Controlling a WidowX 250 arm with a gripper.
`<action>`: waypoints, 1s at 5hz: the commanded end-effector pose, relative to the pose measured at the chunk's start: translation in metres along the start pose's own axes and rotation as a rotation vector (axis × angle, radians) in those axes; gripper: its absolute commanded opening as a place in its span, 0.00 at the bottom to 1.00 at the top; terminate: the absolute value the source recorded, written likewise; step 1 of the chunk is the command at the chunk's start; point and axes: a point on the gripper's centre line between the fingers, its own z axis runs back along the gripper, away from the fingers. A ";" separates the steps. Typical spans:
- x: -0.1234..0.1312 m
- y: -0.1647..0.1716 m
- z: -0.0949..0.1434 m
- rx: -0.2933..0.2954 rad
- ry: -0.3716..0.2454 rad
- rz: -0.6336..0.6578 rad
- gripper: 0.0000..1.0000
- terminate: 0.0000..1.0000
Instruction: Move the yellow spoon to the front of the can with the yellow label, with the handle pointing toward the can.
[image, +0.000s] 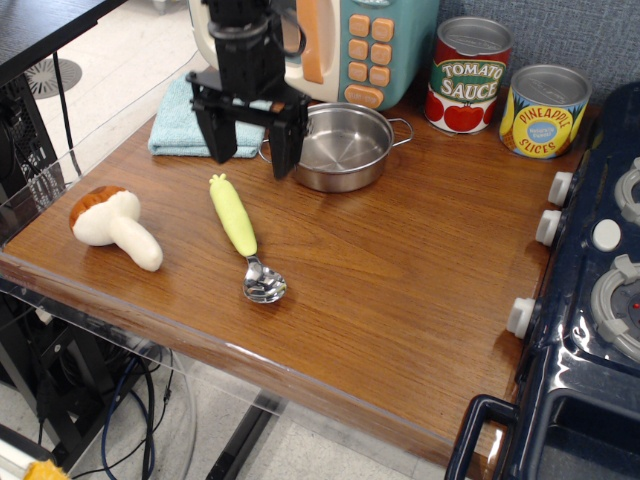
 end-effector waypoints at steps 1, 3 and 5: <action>-0.011 0.014 -0.003 0.044 -0.057 0.255 1.00 0.00; -0.018 0.022 -0.019 0.092 -0.016 0.396 1.00 0.00; -0.019 0.014 -0.038 0.143 -0.062 0.448 0.00 0.00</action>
